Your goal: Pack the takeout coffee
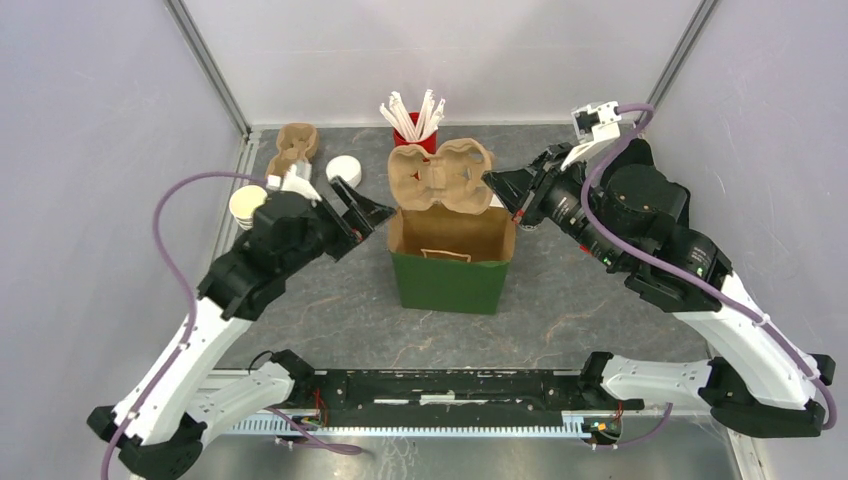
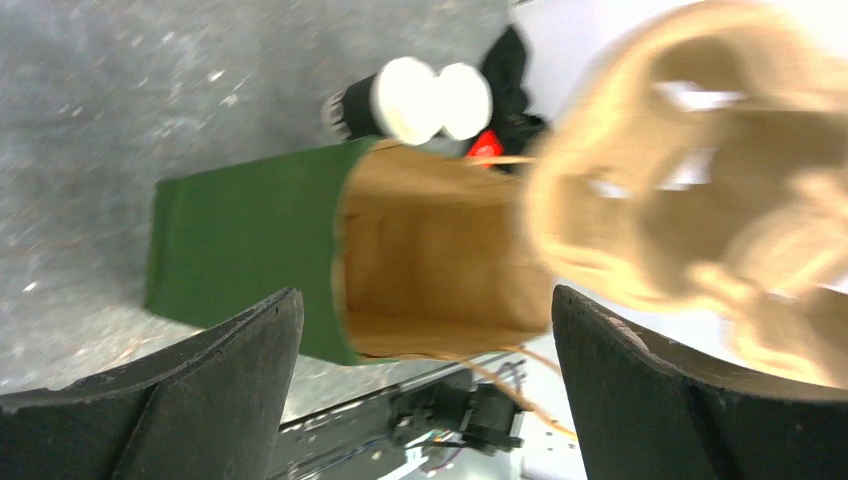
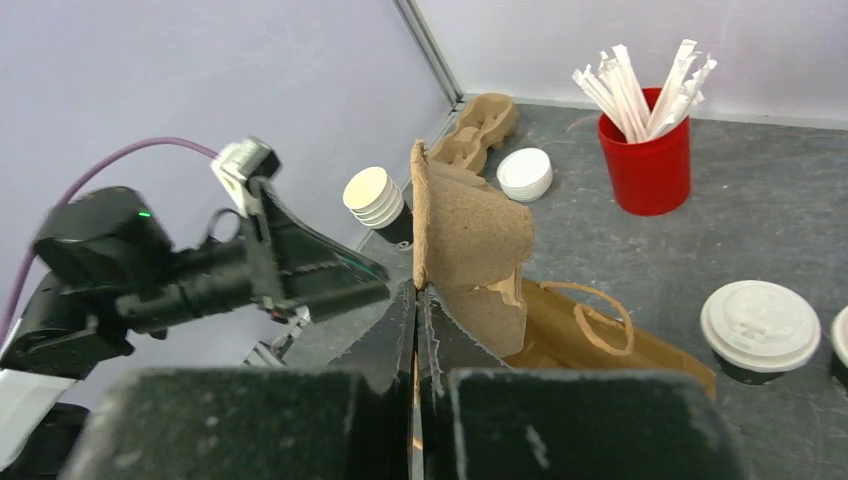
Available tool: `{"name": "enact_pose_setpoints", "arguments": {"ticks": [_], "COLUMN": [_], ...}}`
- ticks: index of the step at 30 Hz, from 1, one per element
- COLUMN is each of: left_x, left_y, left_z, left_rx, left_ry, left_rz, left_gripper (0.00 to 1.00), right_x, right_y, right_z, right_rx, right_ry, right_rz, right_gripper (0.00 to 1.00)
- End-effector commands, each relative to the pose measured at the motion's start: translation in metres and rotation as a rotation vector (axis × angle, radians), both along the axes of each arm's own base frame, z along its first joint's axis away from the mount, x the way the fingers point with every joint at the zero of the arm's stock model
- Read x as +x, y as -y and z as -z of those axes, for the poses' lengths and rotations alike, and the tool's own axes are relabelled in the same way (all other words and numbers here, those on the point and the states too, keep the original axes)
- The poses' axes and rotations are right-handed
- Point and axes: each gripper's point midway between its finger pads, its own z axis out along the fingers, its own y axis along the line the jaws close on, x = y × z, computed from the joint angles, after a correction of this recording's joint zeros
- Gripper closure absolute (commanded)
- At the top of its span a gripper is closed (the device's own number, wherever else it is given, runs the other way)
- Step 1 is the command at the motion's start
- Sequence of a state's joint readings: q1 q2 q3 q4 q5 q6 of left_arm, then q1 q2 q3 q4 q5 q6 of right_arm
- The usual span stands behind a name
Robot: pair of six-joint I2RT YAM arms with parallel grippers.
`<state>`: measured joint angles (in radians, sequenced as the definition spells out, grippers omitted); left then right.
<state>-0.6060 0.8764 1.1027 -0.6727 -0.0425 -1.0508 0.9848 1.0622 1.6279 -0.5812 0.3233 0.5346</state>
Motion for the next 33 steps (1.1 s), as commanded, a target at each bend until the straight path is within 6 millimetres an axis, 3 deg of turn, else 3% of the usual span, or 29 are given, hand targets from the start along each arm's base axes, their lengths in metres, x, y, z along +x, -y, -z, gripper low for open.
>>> {"name": "enact_pose_setpoints", "arguments": {"ticks": [1,4,9,12,15,20,23,25,28,33], "left_x": [-0.011,-0.004,0.011,0.018,0.020,0.017,0.015,0.015,0.016,0.017], "left_y": [-0.004,0.002,0.007,0.016,0.018,0.014,0.009,0.006,0.004,0.002], "left_z": [-0.082,-0.106,-0.127,-0.142,-0.135,-0.132,-0.132,-0.132,-0.128,-0.121], "left_rx": [-0.060,-0.123,-0.126,-0.152,-0.111,-0.085,-0.059,-0.037,0.004,0.063], "left_ry": [0.214,0.217,0.247,0.287,0.253,0.252,0.262,0.266,0.261,0.261], "left_rz": [0.058,0.041,0.021,0.043,0.049,0.053,0.044,0.043,0.048,0.061], "left_gripper": [0.00,0.00,0.01,0.06,0.20,0.59,0.74,0.81,0.89,0.91], "right_x": [-0.006,-0.011,-0.021,-0.025,-0.031,-0.032,-0.028,-0.026,-0.024,-0.021], "right_y": [0.001,-0.001,-0.004,-0.009,-0.010,-0.009,-0.001,0.004,0.004,0.001], "right_z": [-0.032,-0.036,-0.040,-0.036,-0.037,-0.029,-0.014,-0.003,0.016,0.032], "right_rx": [0.144,0.172,0.215,0.239,0.280,0.288,0.253,0.221,0.154,0.078], "right_ry": [0.024,0.014,-0.018,-0.045,-0.053,-0.076,-0.100,-0.114,-0.133,-0.134], "right_rz": [-0.023,-0.047,-0.097,-0.128,-0.155,-0.152,-0.105,-0.077,-0.066,-0.068], "right_gripper": [1.00,1.00,1.00,1.00,1.00,1.00,0.99,0.86,0.78,0.63]}}
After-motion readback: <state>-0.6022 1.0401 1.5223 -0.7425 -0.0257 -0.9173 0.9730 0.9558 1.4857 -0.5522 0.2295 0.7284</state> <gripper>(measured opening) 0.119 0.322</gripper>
